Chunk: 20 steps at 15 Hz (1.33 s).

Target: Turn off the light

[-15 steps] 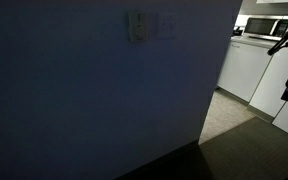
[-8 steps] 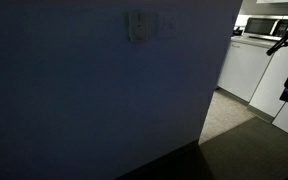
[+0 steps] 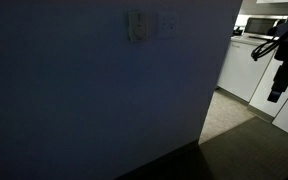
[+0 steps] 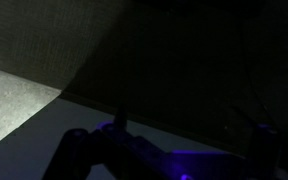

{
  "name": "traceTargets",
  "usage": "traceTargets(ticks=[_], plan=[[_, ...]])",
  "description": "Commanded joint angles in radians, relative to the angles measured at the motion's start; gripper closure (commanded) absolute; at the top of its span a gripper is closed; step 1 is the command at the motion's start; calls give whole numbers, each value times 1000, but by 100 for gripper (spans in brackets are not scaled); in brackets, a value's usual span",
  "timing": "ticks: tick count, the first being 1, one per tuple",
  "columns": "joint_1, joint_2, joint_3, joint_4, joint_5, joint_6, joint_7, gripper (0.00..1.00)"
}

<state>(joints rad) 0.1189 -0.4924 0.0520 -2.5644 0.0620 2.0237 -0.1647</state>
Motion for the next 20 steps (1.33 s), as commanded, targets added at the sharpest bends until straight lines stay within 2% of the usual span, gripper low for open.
traceTargets(ticks=[1, 5, 8, 9, 14, 17, 20], plan=[[3, 135, 47, 122, -141, -15, -30, 0], [13, 233, 78, 234, -309, -33, -88, 0], [23, 281, 77, 291, -405, -15, -187, 0], [24, 232, 75, 237, -364, -5, -117, 0], [25, 266, 76, 275, -390, -6, -165, 0], [25, 275, 66, 260, -394, 71, -202, 0], [22, 280, 69, 252, -443, 151, -234, 0]])
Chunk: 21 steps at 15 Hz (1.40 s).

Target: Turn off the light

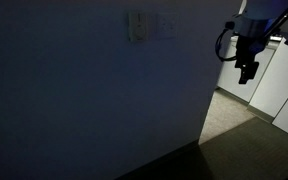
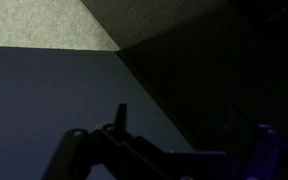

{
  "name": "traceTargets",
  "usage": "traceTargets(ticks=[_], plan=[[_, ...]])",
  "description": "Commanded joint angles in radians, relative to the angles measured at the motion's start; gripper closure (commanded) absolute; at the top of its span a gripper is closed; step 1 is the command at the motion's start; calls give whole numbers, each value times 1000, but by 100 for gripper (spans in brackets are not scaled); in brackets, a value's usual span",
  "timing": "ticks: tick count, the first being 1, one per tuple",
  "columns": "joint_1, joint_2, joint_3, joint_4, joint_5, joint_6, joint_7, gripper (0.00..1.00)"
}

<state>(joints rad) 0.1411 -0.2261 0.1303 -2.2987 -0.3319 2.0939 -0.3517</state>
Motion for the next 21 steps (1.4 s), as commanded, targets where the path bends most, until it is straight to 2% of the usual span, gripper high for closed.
traceTargets(ticks=[1, 7, 12, 17, 19, 21], plan=[[-1, 19, -9, -13, -74, 110, -60, 0], [-14, 64, -10, 13, -256, 274, -150, 0], [-13, 72, -16, 64, -413, 246, -258, 0], [-4, 73, -29, 132, -422, 317, -400, 0], [-5, 80, -48, 161, -387, 399, -494, 0], [1, 97, -79, 186, -301, 487, -658, 0]])
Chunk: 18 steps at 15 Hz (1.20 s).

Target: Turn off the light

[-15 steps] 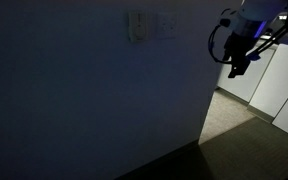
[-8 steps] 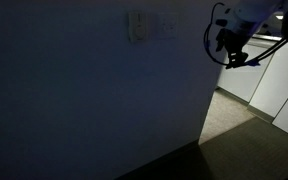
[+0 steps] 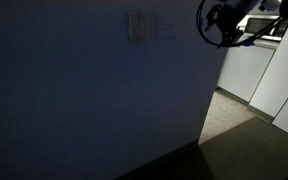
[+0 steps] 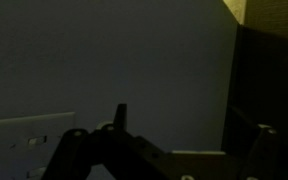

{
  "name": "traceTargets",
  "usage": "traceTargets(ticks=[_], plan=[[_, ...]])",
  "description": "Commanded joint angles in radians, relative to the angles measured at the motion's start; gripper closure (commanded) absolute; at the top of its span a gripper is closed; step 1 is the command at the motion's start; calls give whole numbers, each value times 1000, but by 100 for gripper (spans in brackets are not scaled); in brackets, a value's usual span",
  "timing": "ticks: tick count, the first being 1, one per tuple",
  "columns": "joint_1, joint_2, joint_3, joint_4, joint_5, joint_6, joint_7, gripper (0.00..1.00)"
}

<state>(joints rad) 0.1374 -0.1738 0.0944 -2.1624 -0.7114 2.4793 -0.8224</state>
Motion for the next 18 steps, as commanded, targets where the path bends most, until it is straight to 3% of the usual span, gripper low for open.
traceTargets(ticks=[1, 2, 4, 9, 12, 18], plan=[[19, 55, -47, 50, 149, 107, -267, 0], [-8, 8, -14, 19, 84, 65, -147, 0], [-8, 22, -20, 30, 138, 81, -231, 0], [3, 61, -13, 79, 151, 77, -268, 0], [7, 81, 7, 135, 137, 39, -268, 0], [-4, 212, 16, 249, 94, 112, -271, 0]])
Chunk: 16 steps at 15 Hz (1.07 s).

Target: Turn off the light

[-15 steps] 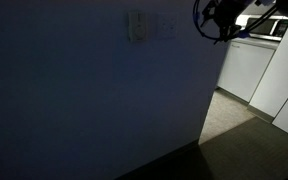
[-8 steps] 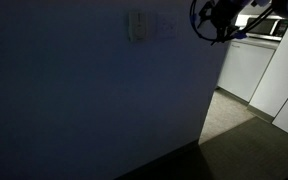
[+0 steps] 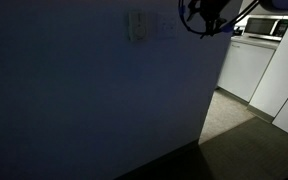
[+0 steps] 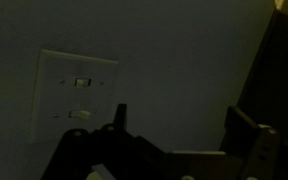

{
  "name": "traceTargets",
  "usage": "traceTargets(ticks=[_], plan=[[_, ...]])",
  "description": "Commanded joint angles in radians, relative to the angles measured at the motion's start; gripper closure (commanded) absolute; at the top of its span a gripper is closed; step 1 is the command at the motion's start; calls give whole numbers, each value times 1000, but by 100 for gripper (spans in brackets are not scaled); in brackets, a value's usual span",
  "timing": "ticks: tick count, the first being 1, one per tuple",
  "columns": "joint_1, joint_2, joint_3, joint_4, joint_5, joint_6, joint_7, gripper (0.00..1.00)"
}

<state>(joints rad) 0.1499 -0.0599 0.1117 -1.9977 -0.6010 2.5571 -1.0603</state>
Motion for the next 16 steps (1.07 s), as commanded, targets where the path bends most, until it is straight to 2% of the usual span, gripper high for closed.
traceTargets(ticks=[1, 10, 16], plan=[[-19, 123, -4, 107, -18, 36, -37, 0], [-22, 278, -1, 345, 9, 32, -143, 0], [-31, 356, -1, 435, 74, 24, -189, 0]])
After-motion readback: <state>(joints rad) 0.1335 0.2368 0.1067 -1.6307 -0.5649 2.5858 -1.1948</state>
